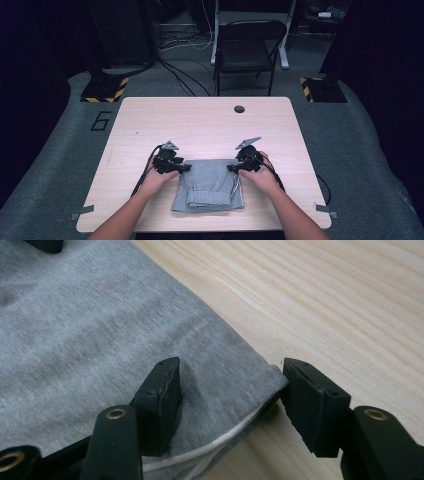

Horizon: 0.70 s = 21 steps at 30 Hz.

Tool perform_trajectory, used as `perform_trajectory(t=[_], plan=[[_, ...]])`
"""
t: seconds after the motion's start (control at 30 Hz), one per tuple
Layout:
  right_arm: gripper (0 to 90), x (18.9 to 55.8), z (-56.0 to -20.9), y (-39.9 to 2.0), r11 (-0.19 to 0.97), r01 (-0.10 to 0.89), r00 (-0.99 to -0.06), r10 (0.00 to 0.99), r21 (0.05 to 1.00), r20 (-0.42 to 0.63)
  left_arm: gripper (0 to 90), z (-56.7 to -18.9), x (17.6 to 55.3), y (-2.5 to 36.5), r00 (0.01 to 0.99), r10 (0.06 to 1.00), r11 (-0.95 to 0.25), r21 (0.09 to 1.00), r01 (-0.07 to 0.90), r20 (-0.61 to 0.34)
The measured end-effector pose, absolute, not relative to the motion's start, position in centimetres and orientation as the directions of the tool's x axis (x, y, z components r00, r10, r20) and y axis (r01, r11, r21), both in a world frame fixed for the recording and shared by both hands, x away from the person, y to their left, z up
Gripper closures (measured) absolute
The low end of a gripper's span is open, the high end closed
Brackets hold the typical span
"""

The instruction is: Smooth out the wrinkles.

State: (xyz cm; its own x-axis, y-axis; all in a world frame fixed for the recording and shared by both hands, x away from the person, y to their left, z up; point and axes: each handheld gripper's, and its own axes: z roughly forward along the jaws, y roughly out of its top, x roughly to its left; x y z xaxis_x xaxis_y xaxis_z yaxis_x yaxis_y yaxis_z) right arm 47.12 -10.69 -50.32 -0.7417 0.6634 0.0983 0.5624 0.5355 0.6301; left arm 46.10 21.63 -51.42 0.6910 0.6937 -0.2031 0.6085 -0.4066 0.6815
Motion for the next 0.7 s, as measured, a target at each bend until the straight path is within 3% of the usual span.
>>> perform_trajectory(t=[0.1,0.2,0.4,0.7], plan=[[42.9,46.95,-50.54,-10.67,0.510,0.587,-0.725,0.677,0.628,0.128,48.7,-51.59,46.00,21.70,0.684,0.697,-0.388,0.688,0.613,-0.216],[46.4,47.03,-50.56,-10.75,0.514,0.581,-0.733,0.667,0.631,0.132,56.7,-51.67,45.90,21.75,0.680,0.696,-0.376,0.689,0.619,-0.231],[60.7,46.77,-50.29,-10.70,0.524,0.576,-0.739,0.662,0.627,0.125,70.9,-51.65,45.76,21.22,0.692,0.684,-0.394,0.681,0.617,-0.231],[69.9,46.23,-49.67,-10.26,0.559,0.519,-0.768,0.637,0.646,0.065,74.8,-51.18,45.68,21.15,0.694,0.683,-0.399,0.680,0.615,-0.226]])
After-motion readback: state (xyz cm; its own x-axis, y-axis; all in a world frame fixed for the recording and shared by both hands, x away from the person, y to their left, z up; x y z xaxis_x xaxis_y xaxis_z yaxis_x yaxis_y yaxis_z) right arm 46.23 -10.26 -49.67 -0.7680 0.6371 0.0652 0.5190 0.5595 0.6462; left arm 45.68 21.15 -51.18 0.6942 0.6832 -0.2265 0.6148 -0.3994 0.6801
